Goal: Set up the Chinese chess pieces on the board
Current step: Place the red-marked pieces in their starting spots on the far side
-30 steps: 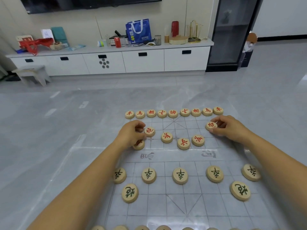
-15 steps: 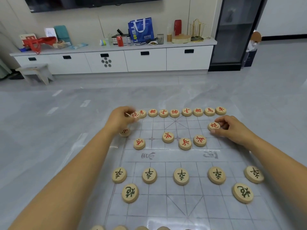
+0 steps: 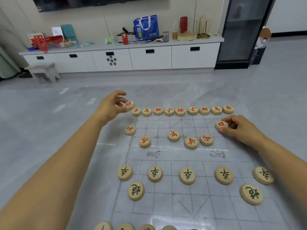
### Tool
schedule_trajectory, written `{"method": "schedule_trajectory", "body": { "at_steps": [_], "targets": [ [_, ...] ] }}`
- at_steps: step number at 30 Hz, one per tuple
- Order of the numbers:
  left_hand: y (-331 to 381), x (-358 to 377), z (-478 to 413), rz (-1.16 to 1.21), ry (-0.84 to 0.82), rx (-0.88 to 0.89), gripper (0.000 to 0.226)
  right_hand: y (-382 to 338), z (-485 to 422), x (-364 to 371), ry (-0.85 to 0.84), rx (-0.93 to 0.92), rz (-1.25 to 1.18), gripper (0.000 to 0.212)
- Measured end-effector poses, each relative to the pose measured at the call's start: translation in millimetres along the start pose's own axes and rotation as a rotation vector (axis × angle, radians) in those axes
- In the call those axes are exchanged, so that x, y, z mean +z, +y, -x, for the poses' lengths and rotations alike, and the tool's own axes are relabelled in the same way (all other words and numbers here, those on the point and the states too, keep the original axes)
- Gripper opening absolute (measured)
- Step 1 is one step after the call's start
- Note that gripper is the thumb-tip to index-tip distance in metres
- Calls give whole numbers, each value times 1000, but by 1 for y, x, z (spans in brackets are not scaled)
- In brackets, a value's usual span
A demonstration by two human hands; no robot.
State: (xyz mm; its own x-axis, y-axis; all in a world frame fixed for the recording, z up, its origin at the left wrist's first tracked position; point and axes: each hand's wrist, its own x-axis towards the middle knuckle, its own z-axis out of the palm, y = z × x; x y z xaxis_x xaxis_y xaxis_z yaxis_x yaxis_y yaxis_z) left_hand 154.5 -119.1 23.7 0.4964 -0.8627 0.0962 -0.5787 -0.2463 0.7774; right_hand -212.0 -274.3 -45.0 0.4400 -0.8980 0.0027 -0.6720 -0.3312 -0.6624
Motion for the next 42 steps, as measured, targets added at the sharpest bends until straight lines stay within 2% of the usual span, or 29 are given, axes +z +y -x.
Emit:
{"method": "schedule_trajectory", "body": {
  "at_steps": [3, 8, 14, 18, 22, 26, 42],
  "targets": [
    [-4, 1, 5, -129, -91, -8, 50, 0, 0, 1, 2, 1, 9, 33],
    [-7, 44, 17, -194, -267, 32, 52, -1, 2, 1, -5, -15, 8, 30],
    [-7, 54, 17, -202, -340, 20, 60, 0, 2, 0, -4, -31, 16, 29],
    [-11, 57, 22, -206, -306, 15, 61, 1, 2, 0, 0, -30, 21, 32],
    [-14, 63, 23, -328, -233, 62, 43, 0, 2, 1, 4, -21, 14, 33],
    [-20, 65, 19, -305, -180, 45, 33, 0, 4, 1, 20, -29, 11, 33],
    [-25, 67, 19, -277, -153, 39, 37, -3, 7, 3, 76, -15, -1, 30]
  ]
}}
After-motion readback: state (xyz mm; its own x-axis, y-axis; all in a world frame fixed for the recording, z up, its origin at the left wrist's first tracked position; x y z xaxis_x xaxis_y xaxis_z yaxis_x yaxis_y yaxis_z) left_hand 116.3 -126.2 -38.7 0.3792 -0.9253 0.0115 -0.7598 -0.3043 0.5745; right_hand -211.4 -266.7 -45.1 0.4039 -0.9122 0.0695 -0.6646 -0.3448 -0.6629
